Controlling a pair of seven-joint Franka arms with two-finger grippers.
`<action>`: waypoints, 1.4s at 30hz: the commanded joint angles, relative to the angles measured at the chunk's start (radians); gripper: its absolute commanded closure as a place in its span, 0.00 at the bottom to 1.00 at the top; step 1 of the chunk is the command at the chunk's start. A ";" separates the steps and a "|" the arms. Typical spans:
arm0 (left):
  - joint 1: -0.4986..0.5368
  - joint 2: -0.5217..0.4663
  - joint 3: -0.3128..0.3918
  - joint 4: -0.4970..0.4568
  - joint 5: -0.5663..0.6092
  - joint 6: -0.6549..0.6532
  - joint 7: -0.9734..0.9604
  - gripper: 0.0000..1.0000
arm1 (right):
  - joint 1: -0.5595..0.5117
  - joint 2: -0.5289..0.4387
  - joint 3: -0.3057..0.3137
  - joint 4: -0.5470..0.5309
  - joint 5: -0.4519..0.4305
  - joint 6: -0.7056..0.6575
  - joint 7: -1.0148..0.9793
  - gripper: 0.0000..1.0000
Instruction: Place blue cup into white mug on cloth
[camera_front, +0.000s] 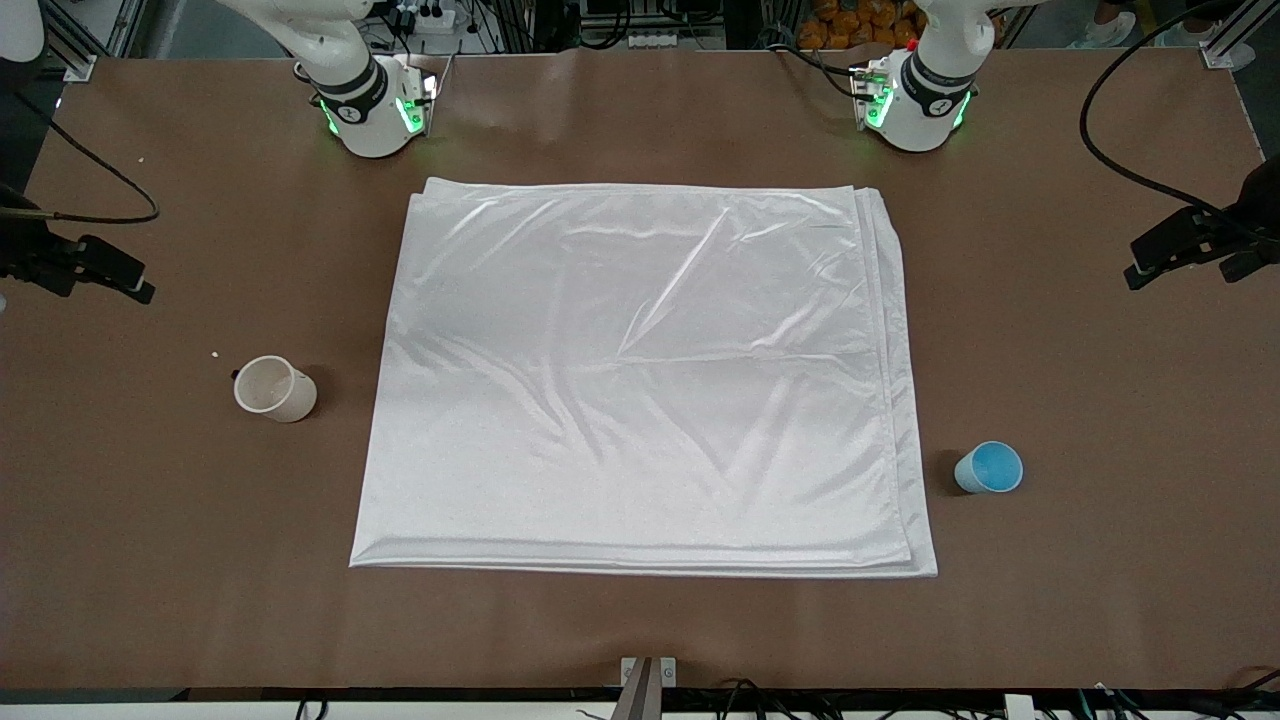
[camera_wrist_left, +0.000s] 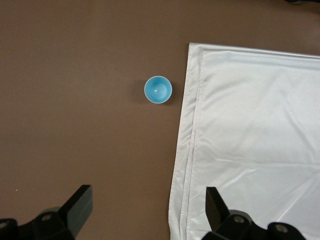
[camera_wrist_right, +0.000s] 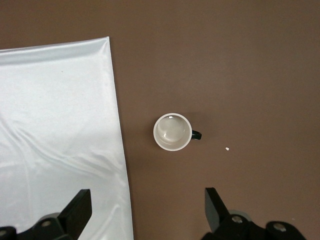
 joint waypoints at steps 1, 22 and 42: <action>-0.001 0.008 -0.004 -0.001 0.013 0.007 0.003 0.00 | -0.020 -0.024 0.005 -0.024 0.025 0.005 -0.022 0.00; 0.005 0.111 -0.002 -0.070 0.045 0.102 0.011 0.00 | -0.019 -0.023 0.005 -0.059 0.022 0.037 -0.022 0.00; 0.055 0.141 0.002 -0.387 0.081 0.532 0.001 0.00 | -0.057 -0.029 0.004 -0.198 0.013 0.143 -0.224 0.00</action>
